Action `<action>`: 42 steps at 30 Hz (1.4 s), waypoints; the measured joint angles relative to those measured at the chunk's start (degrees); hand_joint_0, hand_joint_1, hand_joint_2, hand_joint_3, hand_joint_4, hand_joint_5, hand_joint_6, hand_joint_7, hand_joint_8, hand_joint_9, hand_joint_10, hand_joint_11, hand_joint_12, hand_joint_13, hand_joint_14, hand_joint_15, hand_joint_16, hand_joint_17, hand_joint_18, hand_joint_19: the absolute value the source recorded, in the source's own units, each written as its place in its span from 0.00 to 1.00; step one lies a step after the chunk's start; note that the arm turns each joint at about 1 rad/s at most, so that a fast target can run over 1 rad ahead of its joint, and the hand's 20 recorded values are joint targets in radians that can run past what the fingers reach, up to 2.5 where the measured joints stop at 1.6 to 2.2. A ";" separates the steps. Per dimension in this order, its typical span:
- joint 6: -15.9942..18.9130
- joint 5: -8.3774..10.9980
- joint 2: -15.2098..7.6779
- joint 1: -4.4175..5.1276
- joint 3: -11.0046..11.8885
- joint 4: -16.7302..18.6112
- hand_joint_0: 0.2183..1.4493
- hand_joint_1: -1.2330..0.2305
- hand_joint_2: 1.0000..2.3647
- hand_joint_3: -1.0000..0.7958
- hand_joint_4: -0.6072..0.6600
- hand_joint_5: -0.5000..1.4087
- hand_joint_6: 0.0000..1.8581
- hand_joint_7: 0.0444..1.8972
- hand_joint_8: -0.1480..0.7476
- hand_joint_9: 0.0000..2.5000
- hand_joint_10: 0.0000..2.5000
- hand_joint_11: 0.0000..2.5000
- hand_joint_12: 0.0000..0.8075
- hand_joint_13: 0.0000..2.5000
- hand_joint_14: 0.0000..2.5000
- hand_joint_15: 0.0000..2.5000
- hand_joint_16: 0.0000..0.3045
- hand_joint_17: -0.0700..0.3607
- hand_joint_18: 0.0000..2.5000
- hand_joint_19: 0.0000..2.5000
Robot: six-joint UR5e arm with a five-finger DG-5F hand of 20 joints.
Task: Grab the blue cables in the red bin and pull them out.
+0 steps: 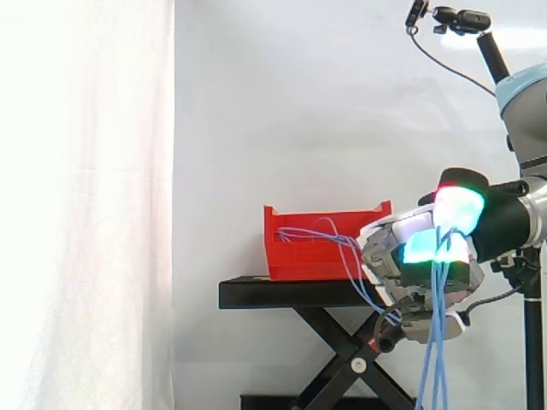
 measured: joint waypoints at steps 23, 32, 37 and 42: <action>0.42 -0.27 0.00 0.02 0.03 -1.65 0.72 0.11 0.00 0.07 0.56 0.46 0.49 0.20 0.42 0.29 0.22 0.59 0.37 0.42 0.29 0.58 0.15 0.40 0.32 0.41; 0.62 -0.35 0.00 0.13 0.03 -1.65 0.70 0.10 0.00 0.03 0.58 0.45 0.43 0.21 0.43 0.27 0.22 0.58 0.38 0.41 0.27 0.58 0.15 0.40 0.32 0.40; 1.16 -0.35 0.00 0.18 0.04 -1.65 0.63 0.14 0.00 0.00 0.58 0.46 0.38 0.23 0.44 0.27 0.21 0.59 0.38 0.41 0.26 0.58 0.15 0.40 0.31 0.41; 1.28 -0.35 0.00 0.26 0.02 -1.66 0.56 0.17 0.00 0.00 0.59 0.47 0.33 0.25 0.45 0.28 0.16 0.60 0.39 0.41 0.25 0.57 0.15 0.40 0.31 0.41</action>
